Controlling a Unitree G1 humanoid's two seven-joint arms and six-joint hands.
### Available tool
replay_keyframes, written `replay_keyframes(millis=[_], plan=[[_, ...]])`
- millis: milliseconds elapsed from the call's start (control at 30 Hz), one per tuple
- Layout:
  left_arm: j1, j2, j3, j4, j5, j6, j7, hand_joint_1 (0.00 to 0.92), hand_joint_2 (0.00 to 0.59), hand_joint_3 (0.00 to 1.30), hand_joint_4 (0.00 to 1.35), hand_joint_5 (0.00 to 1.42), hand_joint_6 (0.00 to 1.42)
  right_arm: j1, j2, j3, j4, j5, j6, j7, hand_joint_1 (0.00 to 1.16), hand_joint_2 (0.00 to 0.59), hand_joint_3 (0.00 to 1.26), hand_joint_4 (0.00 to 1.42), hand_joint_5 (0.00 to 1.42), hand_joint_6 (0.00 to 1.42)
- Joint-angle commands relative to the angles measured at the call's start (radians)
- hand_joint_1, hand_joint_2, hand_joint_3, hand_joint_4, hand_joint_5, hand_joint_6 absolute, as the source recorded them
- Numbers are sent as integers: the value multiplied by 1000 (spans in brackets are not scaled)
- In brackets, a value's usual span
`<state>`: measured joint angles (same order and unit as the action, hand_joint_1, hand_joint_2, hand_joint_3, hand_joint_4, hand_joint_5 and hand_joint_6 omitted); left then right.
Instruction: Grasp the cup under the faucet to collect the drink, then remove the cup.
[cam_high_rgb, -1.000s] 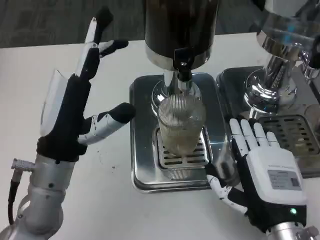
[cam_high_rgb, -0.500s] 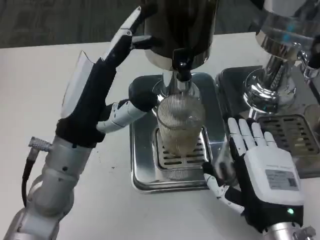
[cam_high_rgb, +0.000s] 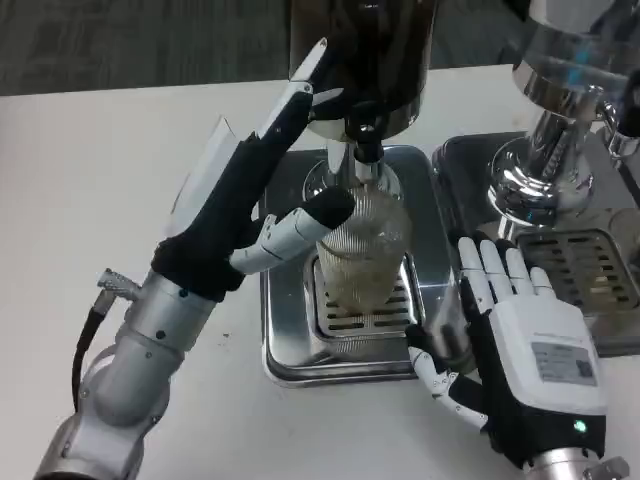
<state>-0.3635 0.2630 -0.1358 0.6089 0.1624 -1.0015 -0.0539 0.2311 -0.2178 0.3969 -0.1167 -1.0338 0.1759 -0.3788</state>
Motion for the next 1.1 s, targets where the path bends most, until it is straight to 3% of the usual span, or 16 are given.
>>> replay_keyframes(millis=[33, 433, 1100], plan=[[-18, -8, 5, 23, -3, -6, -22, 0, 116, 134, 55, 292, 306, 11, 1, -5, -11, -1, 5, -15, 313, 410, 0, 0, 0, 32], [10, 12, 9, -4, 51, -66, -14, 0, 130, 259, 178, 379, 395, 9, 0, -6, -6, 5, -1, -10, 314, 410, 0, 0, 0, 32], [15, 87, -8, -29, 409, -101, 212, 0, 132, 299, 187, 389, 404, 5, 1, -12, 3, 20, -11, -8, 325, 411, 0, 0, 0, 34]])
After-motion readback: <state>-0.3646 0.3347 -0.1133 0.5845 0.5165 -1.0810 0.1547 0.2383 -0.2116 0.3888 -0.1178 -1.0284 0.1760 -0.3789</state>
